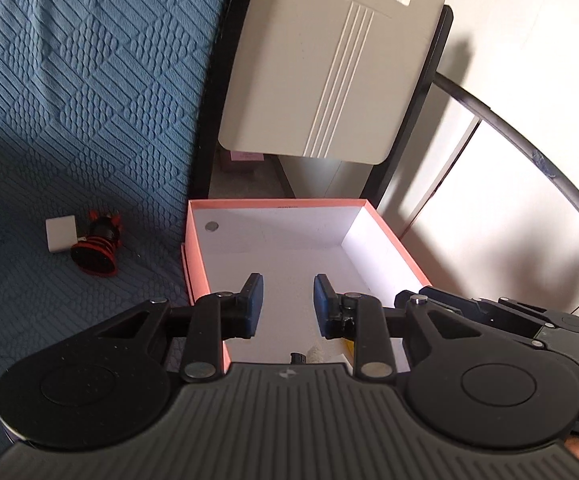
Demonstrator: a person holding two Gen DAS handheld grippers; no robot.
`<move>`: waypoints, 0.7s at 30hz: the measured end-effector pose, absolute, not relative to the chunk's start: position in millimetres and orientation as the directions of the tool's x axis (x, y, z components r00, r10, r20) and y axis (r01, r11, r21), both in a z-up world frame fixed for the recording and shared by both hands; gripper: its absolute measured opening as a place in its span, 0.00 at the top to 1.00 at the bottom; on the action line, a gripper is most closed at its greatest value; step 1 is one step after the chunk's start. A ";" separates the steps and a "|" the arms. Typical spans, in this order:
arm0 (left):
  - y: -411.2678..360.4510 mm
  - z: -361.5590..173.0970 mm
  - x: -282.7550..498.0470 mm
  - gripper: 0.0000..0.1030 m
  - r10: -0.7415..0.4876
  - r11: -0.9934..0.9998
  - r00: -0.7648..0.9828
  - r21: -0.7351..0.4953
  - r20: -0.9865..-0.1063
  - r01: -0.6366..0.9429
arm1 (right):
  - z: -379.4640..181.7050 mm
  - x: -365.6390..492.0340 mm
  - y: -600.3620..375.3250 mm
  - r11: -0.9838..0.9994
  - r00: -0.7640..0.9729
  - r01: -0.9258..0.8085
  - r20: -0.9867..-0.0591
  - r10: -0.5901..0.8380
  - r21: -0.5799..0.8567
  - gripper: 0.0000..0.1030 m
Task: Organize rigid objects
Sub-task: 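Withdraw both open tools from the box back over the cushion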
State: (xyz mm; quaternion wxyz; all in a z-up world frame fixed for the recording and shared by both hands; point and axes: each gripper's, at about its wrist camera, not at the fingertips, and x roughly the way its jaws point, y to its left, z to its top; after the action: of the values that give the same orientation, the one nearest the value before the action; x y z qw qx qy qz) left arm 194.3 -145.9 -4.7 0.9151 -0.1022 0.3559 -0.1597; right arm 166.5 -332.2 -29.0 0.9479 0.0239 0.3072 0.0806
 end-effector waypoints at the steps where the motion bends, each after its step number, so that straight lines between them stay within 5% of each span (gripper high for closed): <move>1: -141.4 -0.1 190.4 0.69 -0.361 0.930 0.706 -0.294 -0.610 0.222 | -25.8 164.9 -326.5 0.984 0.799 -0.149 -0.574 0.178 0.098 0.77; 21: -19.3 -15.0 149.8 0.69 -0.284 0.942 0.778 -0.316 -0.560 0.116 | -37.0 147.1 -222.6 0.950 0.746 -0.289 -0.594 0.303 0.121 0.77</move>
State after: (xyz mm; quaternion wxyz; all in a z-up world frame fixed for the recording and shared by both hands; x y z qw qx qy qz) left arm 149.8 -19.3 -15.0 0.9334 -0.1333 0.3155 -0.1070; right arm 147.1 -222.6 -37.0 0.9342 0.0107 0.3195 0.1583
